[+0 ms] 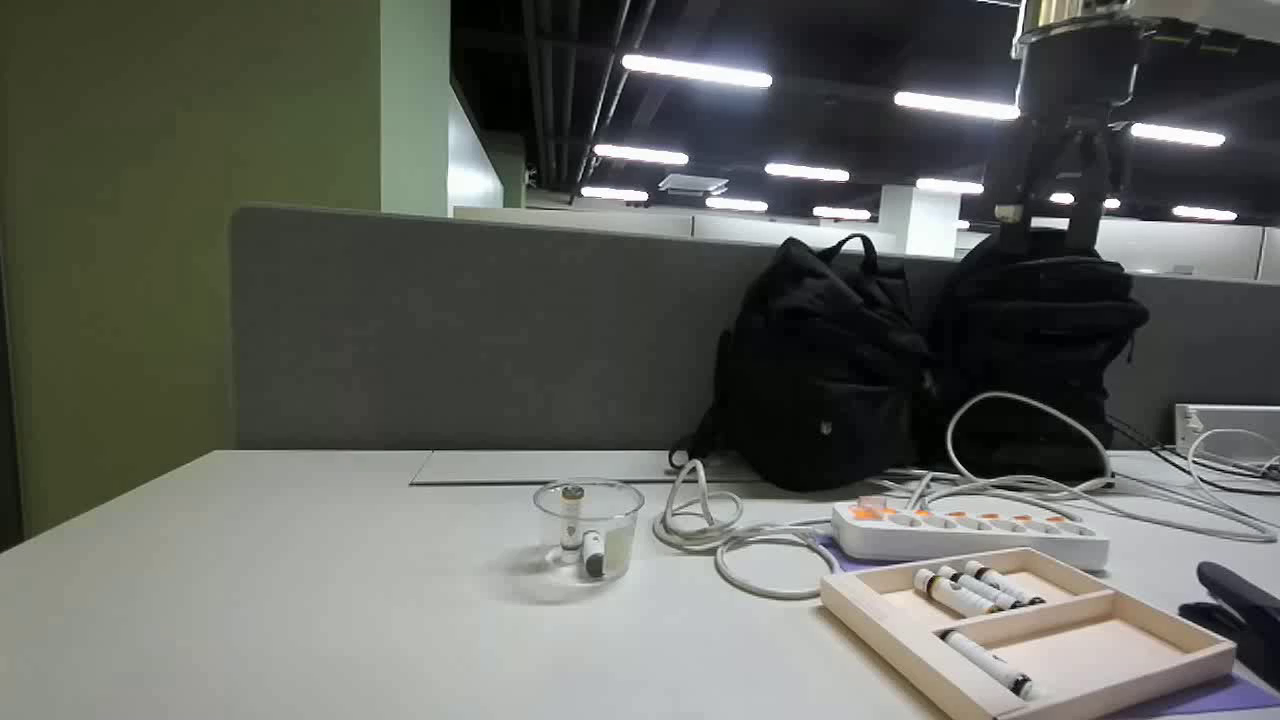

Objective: Pick up the small bottle from the tray and put it on the table

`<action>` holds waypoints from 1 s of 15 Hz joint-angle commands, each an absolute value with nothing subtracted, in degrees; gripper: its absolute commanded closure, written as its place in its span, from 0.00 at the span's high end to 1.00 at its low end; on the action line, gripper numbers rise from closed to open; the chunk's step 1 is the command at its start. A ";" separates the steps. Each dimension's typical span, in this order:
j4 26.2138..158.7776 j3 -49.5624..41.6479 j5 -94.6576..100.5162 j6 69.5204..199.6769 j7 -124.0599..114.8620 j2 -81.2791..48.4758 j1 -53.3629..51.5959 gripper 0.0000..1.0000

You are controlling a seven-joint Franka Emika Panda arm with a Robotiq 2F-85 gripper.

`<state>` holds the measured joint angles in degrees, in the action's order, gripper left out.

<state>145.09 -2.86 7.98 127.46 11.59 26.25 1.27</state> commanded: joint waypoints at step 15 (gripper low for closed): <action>140.92 -5.28 0.96 127.96 16.34 9.96 -0.02 1.00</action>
<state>144.26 -4.38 3.06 128.30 15.08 18.28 0.44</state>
